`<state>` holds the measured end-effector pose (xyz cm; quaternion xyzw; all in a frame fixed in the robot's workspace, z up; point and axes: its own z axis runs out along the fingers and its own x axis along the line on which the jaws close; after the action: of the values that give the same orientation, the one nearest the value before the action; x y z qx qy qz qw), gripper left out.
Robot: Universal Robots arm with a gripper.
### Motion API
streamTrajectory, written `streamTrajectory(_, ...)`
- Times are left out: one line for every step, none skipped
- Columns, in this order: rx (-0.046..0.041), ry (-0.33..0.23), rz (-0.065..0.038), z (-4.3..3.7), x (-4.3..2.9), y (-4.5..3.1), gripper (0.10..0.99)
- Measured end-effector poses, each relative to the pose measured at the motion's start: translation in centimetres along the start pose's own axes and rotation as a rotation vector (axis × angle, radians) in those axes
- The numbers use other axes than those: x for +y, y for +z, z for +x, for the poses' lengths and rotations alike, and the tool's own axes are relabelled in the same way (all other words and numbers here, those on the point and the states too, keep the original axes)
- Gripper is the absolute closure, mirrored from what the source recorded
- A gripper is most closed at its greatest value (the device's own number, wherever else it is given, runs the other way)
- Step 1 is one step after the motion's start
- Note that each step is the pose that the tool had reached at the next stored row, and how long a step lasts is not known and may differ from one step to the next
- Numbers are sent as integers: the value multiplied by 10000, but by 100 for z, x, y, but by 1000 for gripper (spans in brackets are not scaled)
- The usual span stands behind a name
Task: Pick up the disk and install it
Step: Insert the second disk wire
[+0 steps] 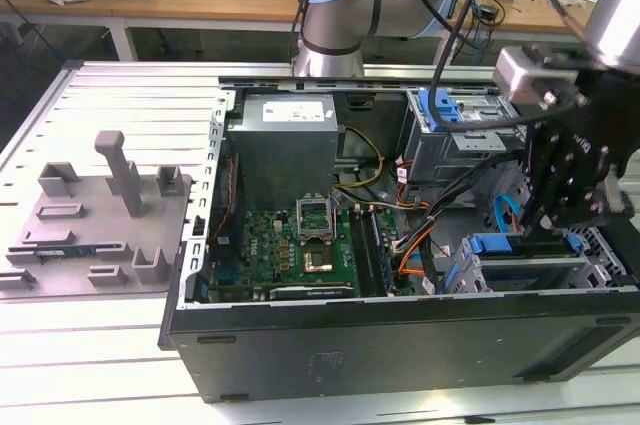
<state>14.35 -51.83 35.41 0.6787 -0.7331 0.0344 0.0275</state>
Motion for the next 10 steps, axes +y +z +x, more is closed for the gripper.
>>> streamTrajectory(3,0,0,4,-1,-48,733)
streamTrajectory(16,0,2,10,-2,-122,733)
streamTrajectory(24,0,1,13,-2,-162,671)
streamTrajectory(24,0,2,17,-2,-202,671)
streamTrajectory(23,1,1,23,-3,-278,671)
streamTrajectory(24,-1,1,26,-4,-316,671)
streamTrajectory(21,1,1,28,-4,-333,671)
streamTrajectory(23,1,1,29,-4,-345,671)
streamTrajectory(24,0,2,30,-5,-359,671)
streamTrajectory(24,0,2,32,-5,-389,671)
